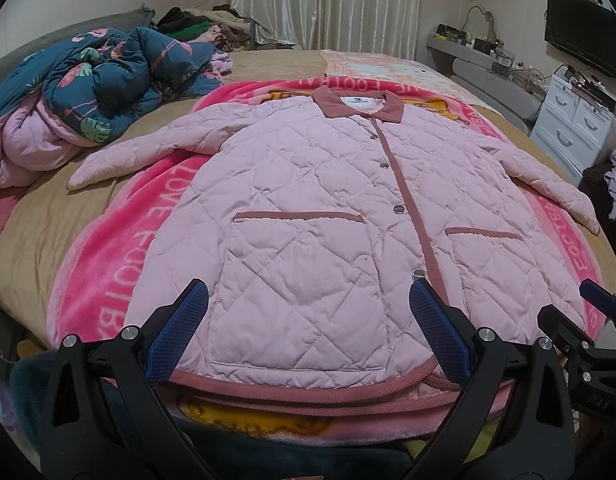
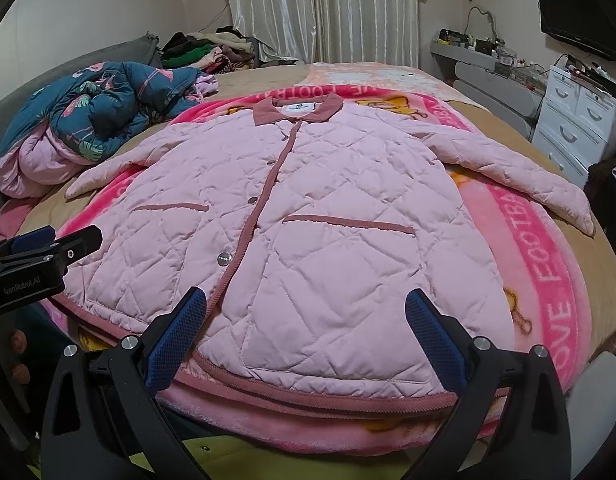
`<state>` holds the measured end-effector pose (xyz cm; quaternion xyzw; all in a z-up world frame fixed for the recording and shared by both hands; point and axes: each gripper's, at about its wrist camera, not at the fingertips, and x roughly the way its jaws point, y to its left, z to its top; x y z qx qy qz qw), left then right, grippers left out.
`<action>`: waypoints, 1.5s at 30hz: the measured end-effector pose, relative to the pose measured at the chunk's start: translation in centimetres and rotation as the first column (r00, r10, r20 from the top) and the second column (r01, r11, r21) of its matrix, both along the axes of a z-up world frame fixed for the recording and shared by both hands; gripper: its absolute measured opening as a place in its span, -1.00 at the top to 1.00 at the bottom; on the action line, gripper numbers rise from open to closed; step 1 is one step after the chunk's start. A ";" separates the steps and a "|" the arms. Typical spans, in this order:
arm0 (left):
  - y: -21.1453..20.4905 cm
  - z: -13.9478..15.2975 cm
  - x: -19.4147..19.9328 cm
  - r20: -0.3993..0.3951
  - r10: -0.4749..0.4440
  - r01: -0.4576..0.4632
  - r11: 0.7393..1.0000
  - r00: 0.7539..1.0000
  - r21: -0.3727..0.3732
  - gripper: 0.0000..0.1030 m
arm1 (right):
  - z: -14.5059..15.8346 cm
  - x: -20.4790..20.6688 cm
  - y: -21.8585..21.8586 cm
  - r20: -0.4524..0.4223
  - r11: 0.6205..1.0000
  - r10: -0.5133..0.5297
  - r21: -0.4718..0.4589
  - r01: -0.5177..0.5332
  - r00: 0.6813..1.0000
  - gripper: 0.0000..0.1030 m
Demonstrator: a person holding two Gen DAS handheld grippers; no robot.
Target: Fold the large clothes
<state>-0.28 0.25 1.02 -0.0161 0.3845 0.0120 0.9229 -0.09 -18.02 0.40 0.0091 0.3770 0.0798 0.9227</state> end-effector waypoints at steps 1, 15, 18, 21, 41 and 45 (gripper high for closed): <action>0.0 -0.1 0.0 0.001 0.000 0.000 1.000 1.000 0.000 -0.82 | 0.0 0.0 0.0 -0.001 1.000 0.000 0.001 0.000 1.000 -0.92; -0.2 0.3 0.0 0.004 -0.002 0.002 1.000 1.000 0.005 -0.82 | 0.0 0.1 -0.4 -0.008 1.000 -0.010 0.011 0.010 1.000 -0.92; -0.6 0.4 0.0 0.004 -0.004 0.004 1.000 1.000 0.009 -0.82 | -0.1 0.1 -0.4 -0.007 1.000 -0.009 0.011 0.009 1.000 -0.92; -0.7 0.3 0.0 0.003 -0.004 0.004 1.000 1.000 0.009 -0.82 | -0.1 0.1 -0.4 -0.008 1.000 -0.009 0.011 0.009 1.000 -0.92; -0.8 0.2 0.1 -0.006 -0.008 0.008 1.000 1.000 0.006 -0.82 | -0.3 1.1 -0.7 0.023 1.000 -0.018 -0.007 0.018 1.000 -0.92; -0.9 0.6 1.0 -0.009 -0.014 0.015 1.000 1.000 0.011 -0.82 | -0.2 2.2 -0.9 0.012 1.000 -0.011 0.002 0.011 1.000 -0.92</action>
